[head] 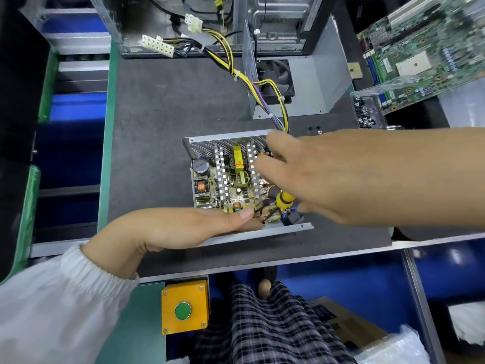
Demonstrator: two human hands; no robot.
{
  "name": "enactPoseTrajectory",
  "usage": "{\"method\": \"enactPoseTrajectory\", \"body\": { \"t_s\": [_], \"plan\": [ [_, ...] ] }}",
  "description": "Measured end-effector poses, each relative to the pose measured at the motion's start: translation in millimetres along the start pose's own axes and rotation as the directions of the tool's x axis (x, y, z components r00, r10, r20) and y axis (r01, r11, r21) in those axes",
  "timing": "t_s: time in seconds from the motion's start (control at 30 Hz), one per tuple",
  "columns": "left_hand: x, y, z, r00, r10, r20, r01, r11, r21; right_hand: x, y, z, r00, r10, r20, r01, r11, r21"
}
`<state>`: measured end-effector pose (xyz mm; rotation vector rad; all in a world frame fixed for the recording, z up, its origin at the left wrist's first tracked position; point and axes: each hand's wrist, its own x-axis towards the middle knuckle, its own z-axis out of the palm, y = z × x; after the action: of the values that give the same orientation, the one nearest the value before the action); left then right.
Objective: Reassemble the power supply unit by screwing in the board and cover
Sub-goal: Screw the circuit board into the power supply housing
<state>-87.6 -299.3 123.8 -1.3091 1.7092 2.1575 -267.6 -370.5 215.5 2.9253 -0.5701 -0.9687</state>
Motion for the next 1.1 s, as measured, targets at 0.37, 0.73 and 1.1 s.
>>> {"method": "enactPoseTrajectory", "body": {
  "t_s": [0.37,0.73,1.1],
  "plan": [
    [22.9,27.5,2.5,0.737,0.509,-0.445,-0.556,0.831,0.029,-10.0,-17.9,1.5,0.943,0.25,-0.219,-0.213,0.961,0.177],
    [27.9,36.2,7.4,0.649,0.637,-0.417,-0.667,0.739,0.091,-22.9,-10.0,9.7,0.925,0.121,-0.361,-0.11,0.993,0.05],
    [23.8,41.0,-4.0,0.699,0.647,-0.304,-0.665,0.745,0.056,-28.8,-10.2,8.5,0.902,0.015,-0.431,0.07,0.981,0.181]
  ]
}}
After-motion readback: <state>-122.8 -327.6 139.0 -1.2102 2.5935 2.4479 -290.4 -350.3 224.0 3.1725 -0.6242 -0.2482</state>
